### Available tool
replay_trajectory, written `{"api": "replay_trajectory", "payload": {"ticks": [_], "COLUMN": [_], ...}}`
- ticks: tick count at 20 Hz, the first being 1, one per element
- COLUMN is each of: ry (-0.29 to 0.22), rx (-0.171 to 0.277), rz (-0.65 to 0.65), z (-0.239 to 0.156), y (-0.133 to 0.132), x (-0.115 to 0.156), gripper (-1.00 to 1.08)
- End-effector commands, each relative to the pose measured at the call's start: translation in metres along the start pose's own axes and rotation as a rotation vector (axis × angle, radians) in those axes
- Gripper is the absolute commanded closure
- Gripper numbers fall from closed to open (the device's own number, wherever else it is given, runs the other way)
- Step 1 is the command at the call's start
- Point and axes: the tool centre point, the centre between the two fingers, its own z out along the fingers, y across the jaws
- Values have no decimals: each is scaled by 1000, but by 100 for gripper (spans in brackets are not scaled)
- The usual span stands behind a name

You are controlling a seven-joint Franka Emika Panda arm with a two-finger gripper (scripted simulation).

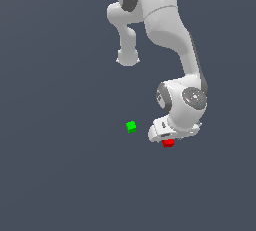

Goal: Stack the red cube on top of the green cube.

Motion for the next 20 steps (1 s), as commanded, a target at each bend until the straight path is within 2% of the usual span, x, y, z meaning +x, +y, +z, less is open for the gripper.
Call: {"api": "replay_trajectory", "payload": {"ticks": [1,9,10,20], "ry": [-1,-1,-1,-2], "rx": [0,0,0,0], "rz": [0,0,0,0], "z": [15,28,28,28], "y": [0,0,0,0], "x": [-1,1,1,0], "gripper": [-92,-92,108,108]}}
